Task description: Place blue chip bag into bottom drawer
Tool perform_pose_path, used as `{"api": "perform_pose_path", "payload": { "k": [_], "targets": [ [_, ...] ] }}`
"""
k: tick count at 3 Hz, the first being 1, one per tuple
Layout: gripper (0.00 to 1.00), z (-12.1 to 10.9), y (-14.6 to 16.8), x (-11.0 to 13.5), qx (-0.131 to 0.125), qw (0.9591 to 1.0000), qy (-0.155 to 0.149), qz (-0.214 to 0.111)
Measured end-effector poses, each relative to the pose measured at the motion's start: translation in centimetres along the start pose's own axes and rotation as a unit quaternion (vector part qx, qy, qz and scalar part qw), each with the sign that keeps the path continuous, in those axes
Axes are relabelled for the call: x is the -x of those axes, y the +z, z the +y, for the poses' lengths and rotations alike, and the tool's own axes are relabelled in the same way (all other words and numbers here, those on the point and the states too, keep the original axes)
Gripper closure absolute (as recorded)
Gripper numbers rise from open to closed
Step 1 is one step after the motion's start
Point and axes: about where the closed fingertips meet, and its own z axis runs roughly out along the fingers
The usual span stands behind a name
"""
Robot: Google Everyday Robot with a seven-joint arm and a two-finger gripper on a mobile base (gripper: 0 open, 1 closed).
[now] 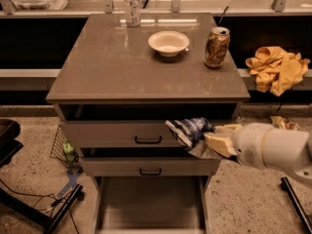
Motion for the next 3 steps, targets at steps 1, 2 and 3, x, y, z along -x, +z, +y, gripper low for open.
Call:
{"api": "perform_pose_path", "payload": {
  "k": [1, 2, 3],
  "targets": [
    [1.0, -1.3, -0.2, -6.5, 0.042, 0.9989, 0.011, -0.02],
    [1.0, -1.6, -0.4, -12.9, 0.074, 0.9965, -0.002, -0.037],
    [1.0, -0.8, -0.5, -17.2, 0.089, 0.9958, -0.013, -0.018]
  ]
}}
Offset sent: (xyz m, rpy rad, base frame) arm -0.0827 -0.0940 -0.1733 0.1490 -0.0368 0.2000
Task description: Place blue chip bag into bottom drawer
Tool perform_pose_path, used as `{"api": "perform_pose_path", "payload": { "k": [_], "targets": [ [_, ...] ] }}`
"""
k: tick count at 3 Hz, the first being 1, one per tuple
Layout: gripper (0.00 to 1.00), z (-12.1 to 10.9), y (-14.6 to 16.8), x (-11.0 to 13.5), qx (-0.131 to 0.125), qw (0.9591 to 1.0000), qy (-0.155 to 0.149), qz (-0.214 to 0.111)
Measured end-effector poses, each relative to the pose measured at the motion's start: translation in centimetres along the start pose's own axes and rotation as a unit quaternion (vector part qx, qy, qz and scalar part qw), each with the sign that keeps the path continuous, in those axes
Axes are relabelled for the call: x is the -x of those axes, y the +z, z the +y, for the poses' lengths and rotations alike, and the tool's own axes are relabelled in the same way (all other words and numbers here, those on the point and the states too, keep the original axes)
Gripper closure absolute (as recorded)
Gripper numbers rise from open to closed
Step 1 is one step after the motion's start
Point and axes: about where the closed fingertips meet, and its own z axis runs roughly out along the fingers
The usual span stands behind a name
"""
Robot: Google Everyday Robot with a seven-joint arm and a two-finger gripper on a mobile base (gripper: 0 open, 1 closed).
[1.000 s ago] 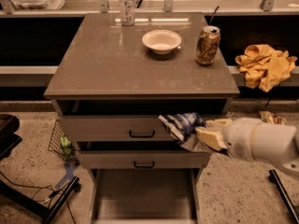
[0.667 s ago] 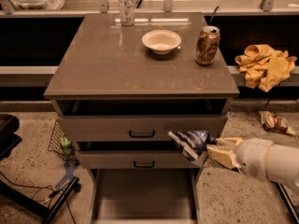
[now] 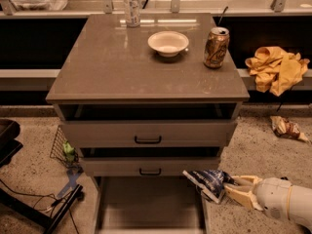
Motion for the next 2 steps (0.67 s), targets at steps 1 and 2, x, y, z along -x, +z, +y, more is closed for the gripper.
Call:
{"api": "perform_pose_path", "payload": {
  "k": [1, 2],
  "targets": [
    [1.0, 0.0, 0.0, 0.0, 0.0, 1.0, 0.0, 0.0],
    [1.0, 0.1, 3.3, -2.0, 0.002, 0.9998, 0.017, -0.008]
  ]
}}
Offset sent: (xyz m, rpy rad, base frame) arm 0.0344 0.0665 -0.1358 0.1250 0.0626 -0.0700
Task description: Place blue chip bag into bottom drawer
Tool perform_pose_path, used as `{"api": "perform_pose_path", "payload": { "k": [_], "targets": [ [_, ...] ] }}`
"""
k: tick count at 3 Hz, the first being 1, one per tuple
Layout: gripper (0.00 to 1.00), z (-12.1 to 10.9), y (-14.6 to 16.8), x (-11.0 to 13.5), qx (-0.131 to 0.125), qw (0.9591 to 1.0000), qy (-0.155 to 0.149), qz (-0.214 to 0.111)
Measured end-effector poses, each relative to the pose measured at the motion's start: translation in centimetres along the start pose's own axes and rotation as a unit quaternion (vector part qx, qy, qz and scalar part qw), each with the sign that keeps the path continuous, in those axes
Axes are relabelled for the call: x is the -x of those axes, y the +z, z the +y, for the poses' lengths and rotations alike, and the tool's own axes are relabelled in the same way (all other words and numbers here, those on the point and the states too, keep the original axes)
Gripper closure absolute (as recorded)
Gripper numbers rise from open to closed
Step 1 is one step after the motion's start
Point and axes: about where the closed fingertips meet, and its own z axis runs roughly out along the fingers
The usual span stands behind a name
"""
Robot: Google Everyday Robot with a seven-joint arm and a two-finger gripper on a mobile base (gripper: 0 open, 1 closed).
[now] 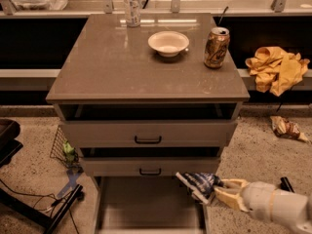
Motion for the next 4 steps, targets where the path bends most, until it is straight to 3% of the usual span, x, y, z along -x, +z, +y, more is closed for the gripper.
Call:
{"api": "perform_pose_path", "payload": {
  "k": [1, 2, 4],
  "targets": [
    [1.0, 0.3, 7.3, -3.8, 0.011, 0.9995, 0.025, -0.012],
    [1.0, 0.2, 16.7, -8.1, 0.028, 0.9983, 0.04, -0.031],
    [1.0, 1.5, 27.2, -16.0, 0.083, 0.9925, 0.067, -0.059]
  ]
}}
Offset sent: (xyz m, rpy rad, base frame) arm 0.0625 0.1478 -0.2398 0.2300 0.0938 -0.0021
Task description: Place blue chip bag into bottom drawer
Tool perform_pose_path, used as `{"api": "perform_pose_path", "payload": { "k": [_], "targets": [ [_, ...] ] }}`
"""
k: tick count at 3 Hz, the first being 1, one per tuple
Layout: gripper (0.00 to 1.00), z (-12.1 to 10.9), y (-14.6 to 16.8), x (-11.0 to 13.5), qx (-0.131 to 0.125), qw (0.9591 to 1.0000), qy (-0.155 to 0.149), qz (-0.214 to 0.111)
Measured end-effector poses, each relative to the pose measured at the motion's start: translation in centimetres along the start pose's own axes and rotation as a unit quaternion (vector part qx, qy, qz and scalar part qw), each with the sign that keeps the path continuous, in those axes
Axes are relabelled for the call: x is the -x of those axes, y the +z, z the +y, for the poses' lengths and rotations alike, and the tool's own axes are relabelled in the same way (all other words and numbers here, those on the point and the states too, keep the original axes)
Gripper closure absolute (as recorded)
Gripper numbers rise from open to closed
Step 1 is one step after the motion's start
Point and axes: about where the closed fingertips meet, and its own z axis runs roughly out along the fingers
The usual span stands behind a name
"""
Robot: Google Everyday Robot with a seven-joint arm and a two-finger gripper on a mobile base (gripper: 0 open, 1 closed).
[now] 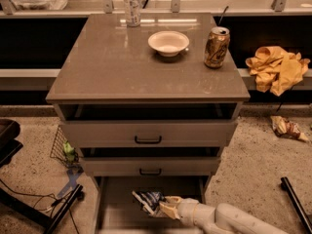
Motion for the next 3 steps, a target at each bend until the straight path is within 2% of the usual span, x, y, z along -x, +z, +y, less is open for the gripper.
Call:
{"api": "perform_pose_path", "payload": {
  "k": [1, 2, 3],
  "targets": [
    [1.0, 0.24, 3.14, -3.27, 0.023, 0.9995, 0.014, -0.015],
    [0.87, 0.42, 4.0, -4.2, 0.028, 0.9992, 0.021, -0.019],
    [0.63, 0.54, 4.14, -4.2, 0.03, 0.9992, 0.021, -0.019]
  ]
}}
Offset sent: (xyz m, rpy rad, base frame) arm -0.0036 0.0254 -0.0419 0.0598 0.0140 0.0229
